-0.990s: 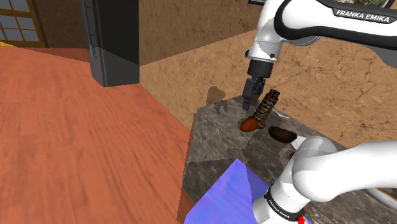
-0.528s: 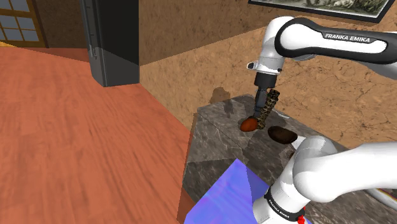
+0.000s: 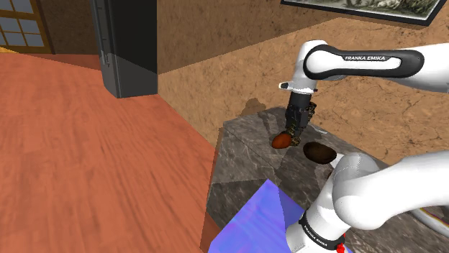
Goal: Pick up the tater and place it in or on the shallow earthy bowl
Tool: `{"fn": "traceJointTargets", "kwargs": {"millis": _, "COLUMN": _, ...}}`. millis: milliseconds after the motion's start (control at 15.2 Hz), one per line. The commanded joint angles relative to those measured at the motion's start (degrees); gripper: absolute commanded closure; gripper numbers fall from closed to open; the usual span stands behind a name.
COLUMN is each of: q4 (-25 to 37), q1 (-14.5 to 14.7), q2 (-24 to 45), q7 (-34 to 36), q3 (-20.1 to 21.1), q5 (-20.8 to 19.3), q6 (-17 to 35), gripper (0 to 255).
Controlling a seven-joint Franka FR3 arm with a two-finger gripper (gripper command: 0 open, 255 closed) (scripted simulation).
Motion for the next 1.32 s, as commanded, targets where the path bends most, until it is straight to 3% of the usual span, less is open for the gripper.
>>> {"fn": "traceJointTargets", "kwargs": {"millis": 0, "q4": 0.9, "q1": 1.7, "q2": 3.2, "q7": -7.0, "q3": -4.1, "q5": -2.0, "q6": 2.7, "gripper": 0}}
{"fn": "traceJointTargets", "kwargs": {"millis": 330, "q4": 4.6, "q1": 7.7, "q2": 13.2, "q7": -23.9, "q3": -14.7, "q5": -4.0, "q6": 10.1, "gripper": 0}}
{"fn": "traceJointTargets", "kwargs": {"millis": 594, "q4": 8.8, "q1": 14.8, "q2": 24.0, "q7": -39.0, "q3": -24.3, "q5": -1.0, "q6": 16.7, "gripper": 0}}
{"fn": "traceJointTargets", "kwargs": {"millis": 1254, "q4": 4.6, "q1": 16.0, "q2": 27.9, "q7": -41.7, "q3": -27.5, "q5": 0.2, "q6": 24.0, "gripper": 0}}
